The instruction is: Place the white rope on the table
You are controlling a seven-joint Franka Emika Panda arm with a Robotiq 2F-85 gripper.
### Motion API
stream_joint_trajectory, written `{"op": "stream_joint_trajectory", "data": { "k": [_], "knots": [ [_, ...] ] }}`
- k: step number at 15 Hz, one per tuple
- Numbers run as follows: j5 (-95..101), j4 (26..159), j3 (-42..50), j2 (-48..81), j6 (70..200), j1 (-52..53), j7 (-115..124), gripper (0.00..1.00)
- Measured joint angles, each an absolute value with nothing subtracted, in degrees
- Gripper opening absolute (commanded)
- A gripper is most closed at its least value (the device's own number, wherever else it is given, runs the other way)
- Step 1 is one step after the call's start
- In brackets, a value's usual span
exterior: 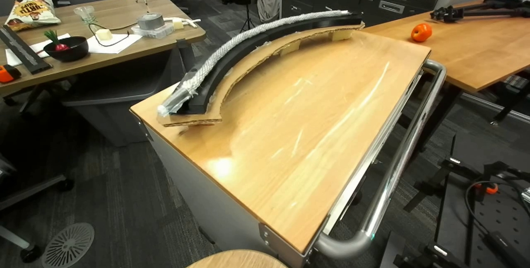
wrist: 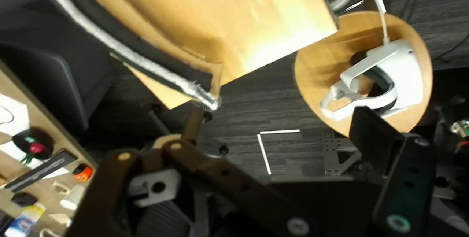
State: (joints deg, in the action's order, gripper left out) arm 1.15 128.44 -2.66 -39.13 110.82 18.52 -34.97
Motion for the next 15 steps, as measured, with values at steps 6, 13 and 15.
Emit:
{"op": "stream_joint_trajectory", "data": {
  "k": [6,13,15],
  "knots": [
    [2.2,123.7,-6.3,-30.6,115.3,16.5,-27.9,1.0],
    [2.2,122.7,-4.8,-29.5,117.1,18.5,-39.8,1.0],
    [2.2,121.0,-4.0,-27.4,117.9,18.8,-46.4,1.0]
  ]
}}
